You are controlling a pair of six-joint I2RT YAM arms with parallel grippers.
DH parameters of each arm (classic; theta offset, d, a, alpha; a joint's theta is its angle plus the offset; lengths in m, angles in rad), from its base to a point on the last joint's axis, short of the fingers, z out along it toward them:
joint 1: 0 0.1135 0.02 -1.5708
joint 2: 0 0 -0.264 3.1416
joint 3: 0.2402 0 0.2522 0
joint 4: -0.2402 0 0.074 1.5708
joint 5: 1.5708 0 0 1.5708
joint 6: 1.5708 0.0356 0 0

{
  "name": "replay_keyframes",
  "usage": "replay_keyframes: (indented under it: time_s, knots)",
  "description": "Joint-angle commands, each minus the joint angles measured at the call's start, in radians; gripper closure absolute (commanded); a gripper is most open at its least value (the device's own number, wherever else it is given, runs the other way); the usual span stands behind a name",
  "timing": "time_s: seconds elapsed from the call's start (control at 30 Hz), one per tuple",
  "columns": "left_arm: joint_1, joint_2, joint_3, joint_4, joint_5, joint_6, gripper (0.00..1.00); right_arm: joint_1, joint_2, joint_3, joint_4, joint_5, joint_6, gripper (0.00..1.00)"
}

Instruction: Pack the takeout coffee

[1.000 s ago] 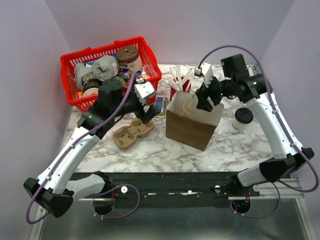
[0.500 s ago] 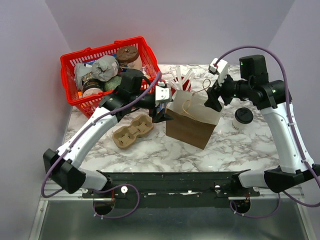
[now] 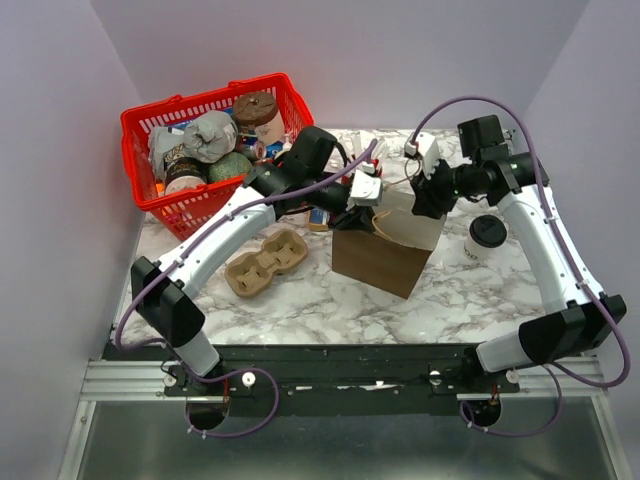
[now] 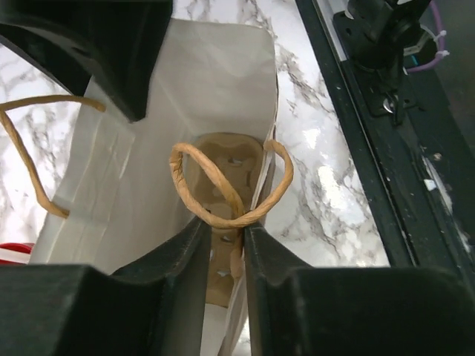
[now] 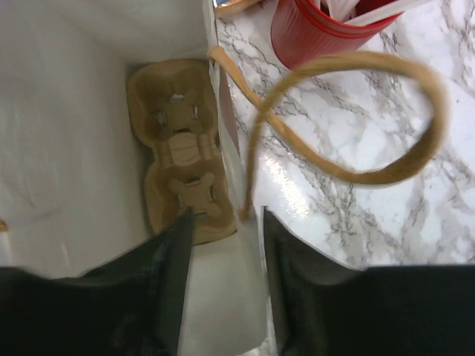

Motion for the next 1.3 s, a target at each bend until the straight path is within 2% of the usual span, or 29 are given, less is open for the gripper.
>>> replay_keyframes:
  time_s: [0.0,0.07,0.1,0.13,0.17,0.3,0.43,0.67,0.87,1.03,1.27]
  knots:
    - [-0.006,0.023,0.070,-0.143,0.064,0.066,0.72,-0.003,0.022,0.008,0.042,-0.049,-0.037,0.73]
    - [-0.006,0.032,0.096,-0.203,0.066,0.109,0.76,-0.003,0.019,0.014,0.042,-0.067,-0.036,0.85]
    - [-0.005,0.038,0.109,-0.228,0.067,0.119,0.79,-0.003,0.019,0.017,0.041,-0.074,-0.036,0.95]
    - [-0.005,0.044,0.122,-0.269,0.067,0.126,0.85,-0.005,0.015,0.024,0.041,-0.080,-0.034,0.99]
    - [-0.005,0.058,0.156,-0.288,0.066,0.144,1.00,-0.003,0.015,0.029,0.042,-0.092,-0.031,0.99]
    - [-0.005,0.051,0.236,-0.308,0.075,0.098,1.00,-0.003,0.019,0.083,0.041,-0.139,0.001,0.99]
    - [-0.006,-0.024,0.238,-0.120,0.070,-0.037,1.00,-0.003,0.022,0.176,0.038,-0.182,0.044,0.99]
    - [-0.005,-0.051,0.299,-0.052,0.052,-0.170,1.00,-0.003,-0.001,0.279,0.024,-0.190,0.029,0.99]
    - [-0.005,-0.063,0.290,0.057,0.060,-0.320,1.00,-0.003,0.007,0.359,-0.018,-0.195,0.055,0.99]
    - [-0.005,-0.067,0.278,0.080,0.069,-0.347,1.00,-0.003,0.010,0.382,-0.056,-0.204,0.061,0.99]
    - [-0.005,-0.101,0.180,0.145,0.086,-0.396,1.00,-0.003,0.010,0.385,-0.114,-0.196,0.041,0.99]
